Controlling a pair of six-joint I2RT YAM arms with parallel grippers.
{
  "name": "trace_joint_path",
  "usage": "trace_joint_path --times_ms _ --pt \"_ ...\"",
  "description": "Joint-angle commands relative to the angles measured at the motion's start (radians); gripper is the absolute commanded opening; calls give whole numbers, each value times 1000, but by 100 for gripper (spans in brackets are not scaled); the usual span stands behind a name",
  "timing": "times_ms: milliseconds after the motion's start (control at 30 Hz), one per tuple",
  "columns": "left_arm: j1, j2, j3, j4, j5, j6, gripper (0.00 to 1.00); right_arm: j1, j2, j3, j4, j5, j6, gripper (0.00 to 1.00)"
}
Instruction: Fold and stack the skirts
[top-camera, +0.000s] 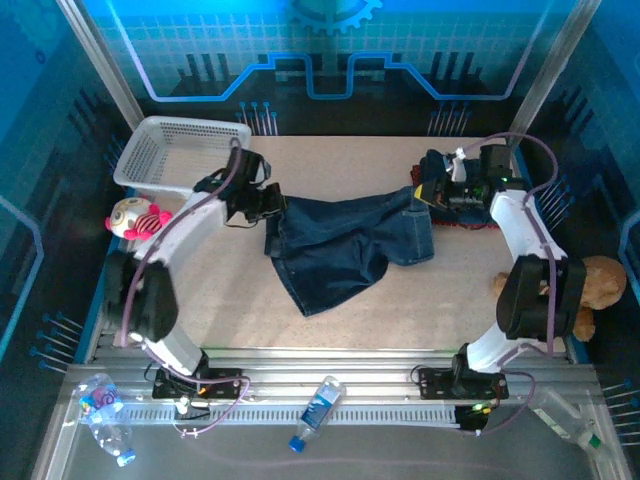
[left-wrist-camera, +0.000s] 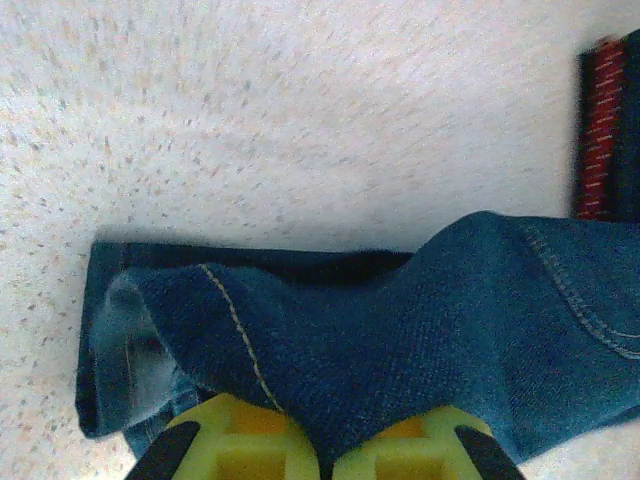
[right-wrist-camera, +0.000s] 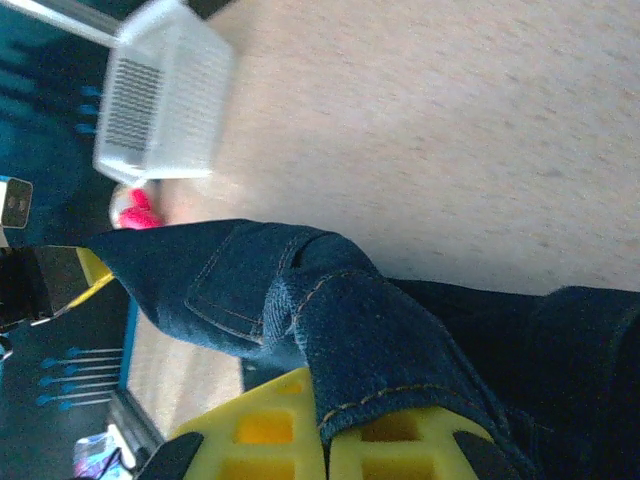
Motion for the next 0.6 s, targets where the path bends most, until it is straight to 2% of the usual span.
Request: trace_joint_path --times_ms 0,167,267,367,400,433,567 --pt "12 124 134 3 58 63 0 8 42 17 1 117 8 0" --pt "16 346 339 -30 57 97 0 14 102 18 30 154 46 0" --pt "24 455 477 -71 67 103 8 18 118 24 29 179 56 0" --pt "29 516 597 -110 89 101 23 20 114 22 31 188 62 0" --pt "30 520 617 -115 101 97 33 20 111 24 31 193 66 0" --pt "32 506 621 -112 109 91 48 21 106 24 30 198 68 0" --pt "32 398 498 -44 84 59 70 24 82 18 32 211 84 1"
